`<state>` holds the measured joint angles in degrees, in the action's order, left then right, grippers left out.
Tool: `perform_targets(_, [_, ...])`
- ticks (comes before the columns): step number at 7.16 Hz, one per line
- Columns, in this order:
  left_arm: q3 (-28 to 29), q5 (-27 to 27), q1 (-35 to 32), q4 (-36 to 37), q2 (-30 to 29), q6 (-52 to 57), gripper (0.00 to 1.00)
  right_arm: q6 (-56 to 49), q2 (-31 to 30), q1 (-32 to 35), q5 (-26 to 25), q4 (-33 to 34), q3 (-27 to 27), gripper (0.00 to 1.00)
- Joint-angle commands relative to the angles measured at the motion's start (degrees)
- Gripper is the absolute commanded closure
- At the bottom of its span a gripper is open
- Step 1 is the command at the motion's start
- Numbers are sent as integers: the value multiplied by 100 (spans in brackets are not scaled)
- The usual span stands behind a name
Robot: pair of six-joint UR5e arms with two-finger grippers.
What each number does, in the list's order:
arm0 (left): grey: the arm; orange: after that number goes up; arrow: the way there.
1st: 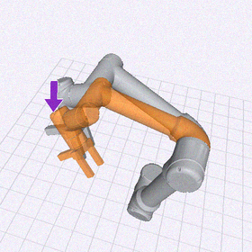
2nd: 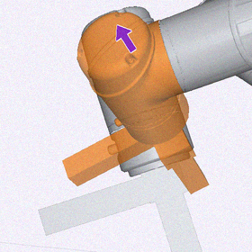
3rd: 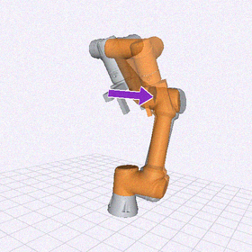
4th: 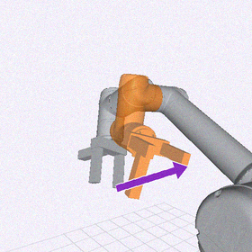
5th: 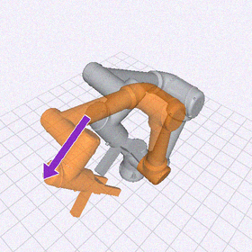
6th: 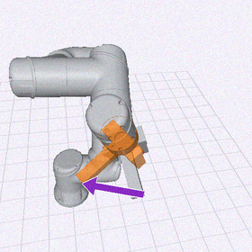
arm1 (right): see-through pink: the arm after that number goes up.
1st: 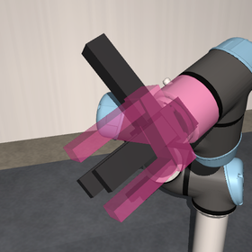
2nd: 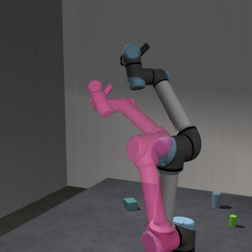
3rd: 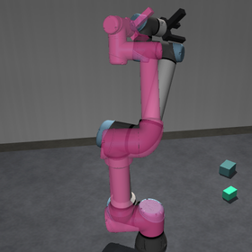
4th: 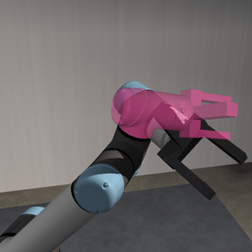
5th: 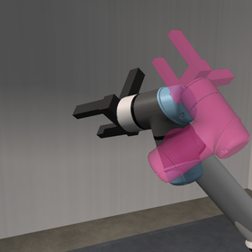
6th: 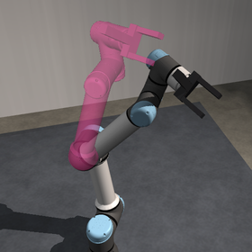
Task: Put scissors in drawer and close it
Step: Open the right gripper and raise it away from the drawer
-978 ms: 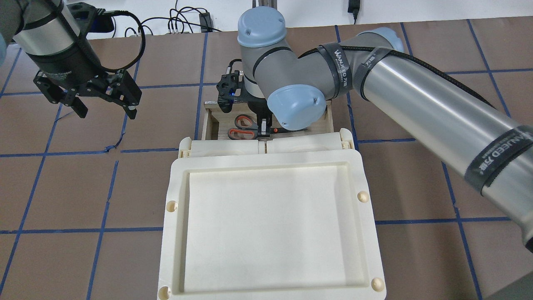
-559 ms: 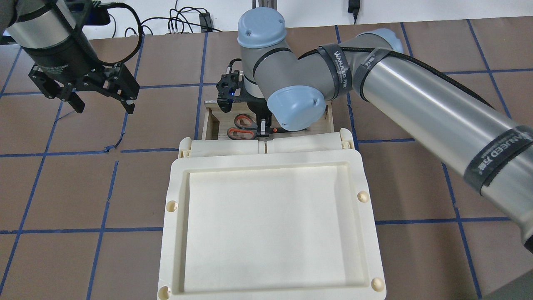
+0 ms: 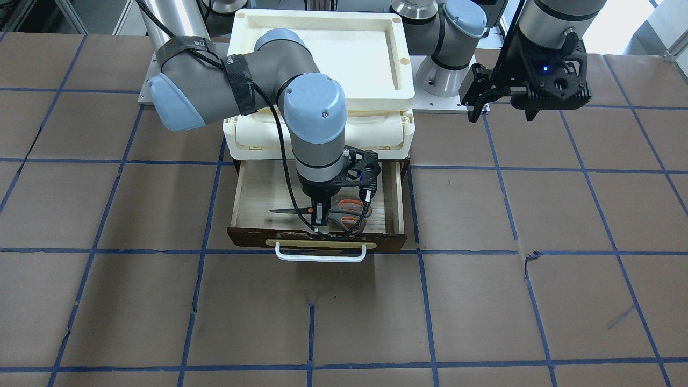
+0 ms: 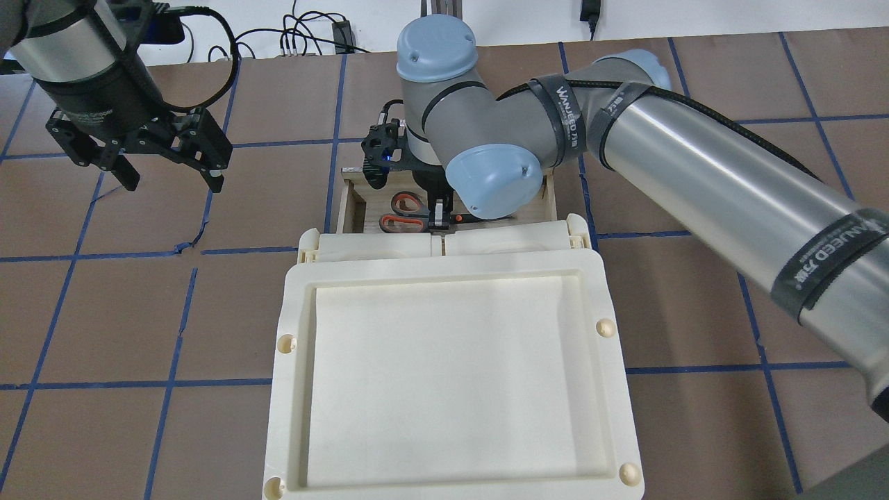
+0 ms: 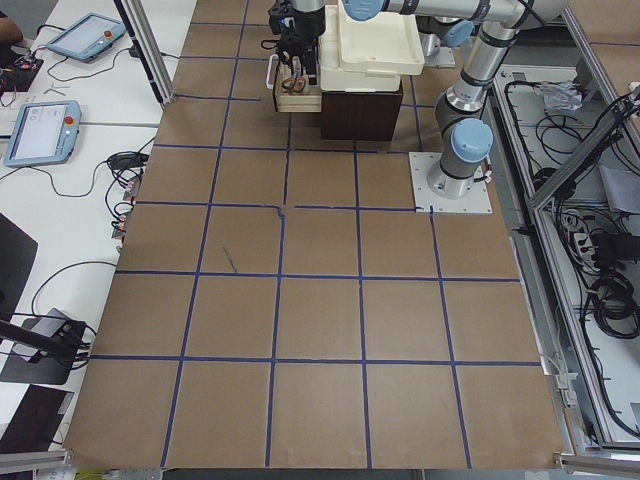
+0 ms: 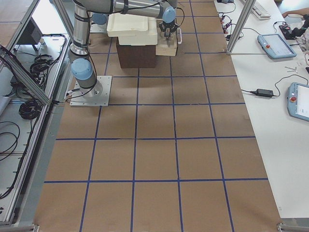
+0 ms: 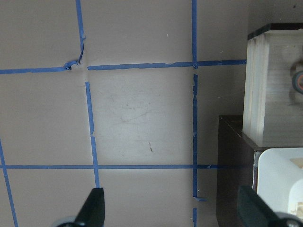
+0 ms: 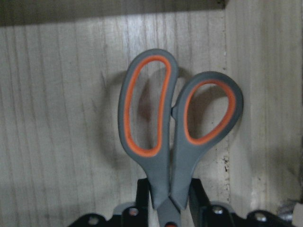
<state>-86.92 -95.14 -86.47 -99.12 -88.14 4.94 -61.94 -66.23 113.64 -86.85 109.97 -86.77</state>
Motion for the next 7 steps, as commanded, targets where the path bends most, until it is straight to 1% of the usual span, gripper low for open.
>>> perform_targets(1, [-27, 31, -2, 41, -1, -1, 0, 33, 5, 0, 10, -11, -6, 76])
perform_targets(3, [-36, 57, 16, 85, -19, 7, 0, 51, 5, 0, 1, -11, -33, 63])
perform_targets(4, [-53, 57, 25, 207, -28, 77, 0, 25, 5, 0, 1, -11, -33, 54])
perform_targets(5, [-106, 66, 25, 417, -36, 86, 0, -10, 5, 0, 1, 6, -24, 44])
perform_targets(6, [-141, 75, 25, 506, -36, 86, 0, 42, 5, 0, 1, 7, -24, 27])
perform_targets(7, [-150, 188, 16, 568, -45, 86, 0, 42, 5, 0, 62, -2, -15, 16])
